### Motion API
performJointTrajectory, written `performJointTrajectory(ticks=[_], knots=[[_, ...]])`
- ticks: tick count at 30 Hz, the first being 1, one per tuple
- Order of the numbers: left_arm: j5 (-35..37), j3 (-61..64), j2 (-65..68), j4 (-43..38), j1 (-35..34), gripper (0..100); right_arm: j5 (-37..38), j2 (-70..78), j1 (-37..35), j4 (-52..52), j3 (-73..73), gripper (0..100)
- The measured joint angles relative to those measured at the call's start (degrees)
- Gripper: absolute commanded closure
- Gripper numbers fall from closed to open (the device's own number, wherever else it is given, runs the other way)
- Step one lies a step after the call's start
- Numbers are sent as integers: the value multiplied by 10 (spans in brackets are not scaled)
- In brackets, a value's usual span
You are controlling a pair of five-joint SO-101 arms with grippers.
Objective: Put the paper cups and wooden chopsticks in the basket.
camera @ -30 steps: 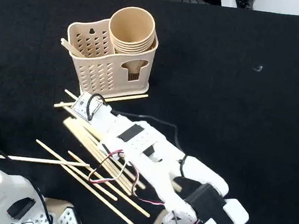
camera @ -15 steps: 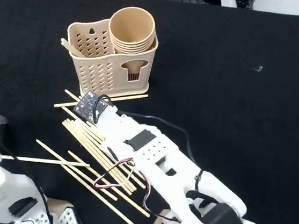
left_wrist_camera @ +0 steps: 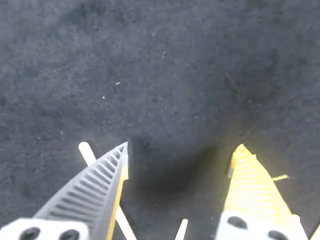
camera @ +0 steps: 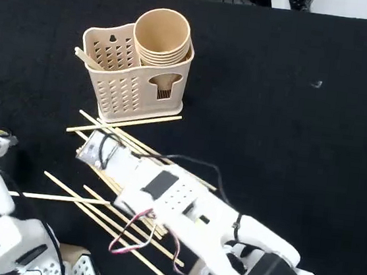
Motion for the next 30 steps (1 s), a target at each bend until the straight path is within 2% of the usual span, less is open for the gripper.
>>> performJointTrajectory(ticks=[7,13,17,23,30], knots=[[-1,120,-111,-100,2,679,-11,40,-20,-40,11,843],[-1,161,-144,-155,2,679,-11,111,-23,-41,-18,858],[-2,164,-145,-164,2,679,-11,131,-19,-25,-45,992],[-2,164,-145,-164,2,679,-11,121,-16,-18,-47,987],[-2,164,-145,-169,2,679,-11,23,6,-12,-10,987]])
